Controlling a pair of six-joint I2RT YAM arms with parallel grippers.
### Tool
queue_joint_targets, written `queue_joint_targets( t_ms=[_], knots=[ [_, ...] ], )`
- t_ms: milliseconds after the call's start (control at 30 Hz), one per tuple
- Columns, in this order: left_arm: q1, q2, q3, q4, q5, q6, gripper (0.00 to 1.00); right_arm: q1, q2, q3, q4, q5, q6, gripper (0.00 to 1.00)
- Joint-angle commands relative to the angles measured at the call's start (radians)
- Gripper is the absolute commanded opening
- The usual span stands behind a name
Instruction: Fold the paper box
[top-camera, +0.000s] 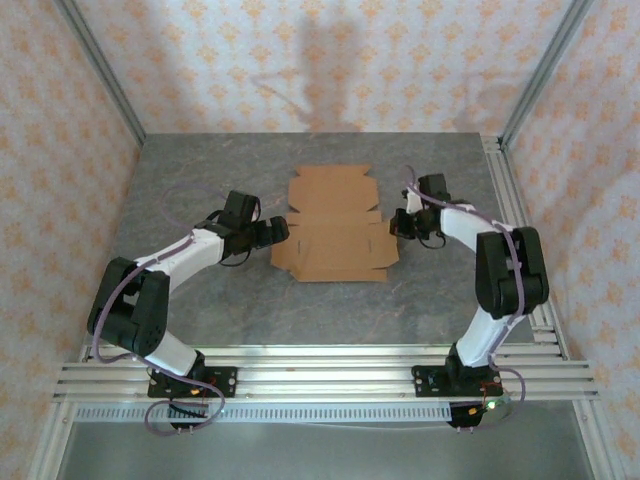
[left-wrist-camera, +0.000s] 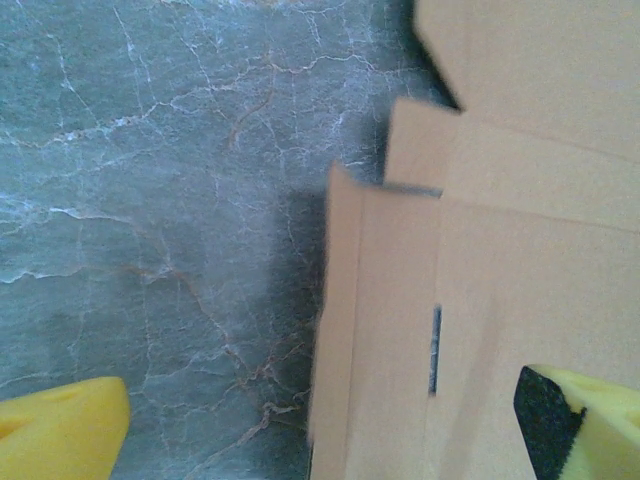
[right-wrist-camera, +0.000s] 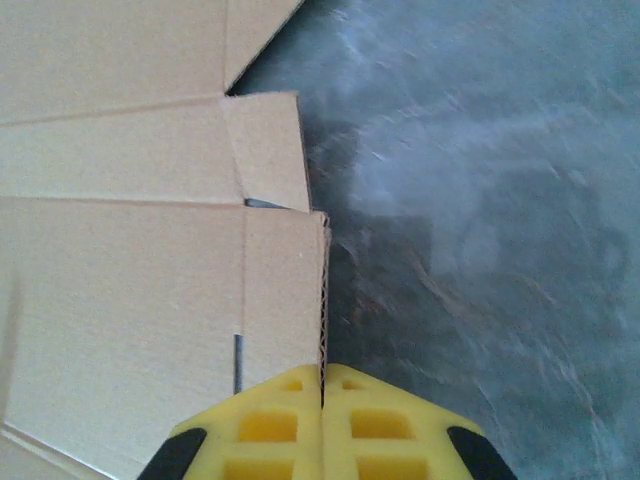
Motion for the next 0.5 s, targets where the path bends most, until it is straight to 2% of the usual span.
queue_joint_targets(
  t_ms=[0,100,200,233,300,367,433,467],
  knots=[
    [0.000,-0.032,0.042,-0.055,-0.027,0.059,1.00,0.003,0.087,0.144,-0.277,-0.126,-0.368,0.00],
    [0.000,-0.029,0.061,-0.084,0.000,0.084,1.00,0.003,0.202,0.337,-0.516,-0.186,-0.598,0.00],
    [0.000,-0.033,0.069,-0.105,0.009,0.099,1.00,0.002,0.326,0.551,-0.661,-0.105,-0.651,0.00],
    [-0.001,-0.036,0.070,-0.109,0.011,0.101,1.00,0.003,0.358,0.614,-0.687,-0.069,-0.648,0.03],
    [-0.002,-0.043,0.075,-0.112,0.014,0.101,1.00,0.002,0.382,0.686,-0.688,-0.016,-0.620,0.23],
    [-0.004,-0.041,0.085,-0.109,0.026,0.100,1.00,0.001,0.343,0.667,-0.619,0.003,-0.565,0.52],
    [-0.008,-0.026,0.106,-0.111,0.040,0.103,1.00,0.000,0.266,0.595,-0.532,0.001,-0.493,0.70],
    [-0.011,-0.012,0.121,-0.112,0.050,0.104,1.00,0.001,0.218,0.542,-0.473,0.015,-0.437,0.74]
  ],
)
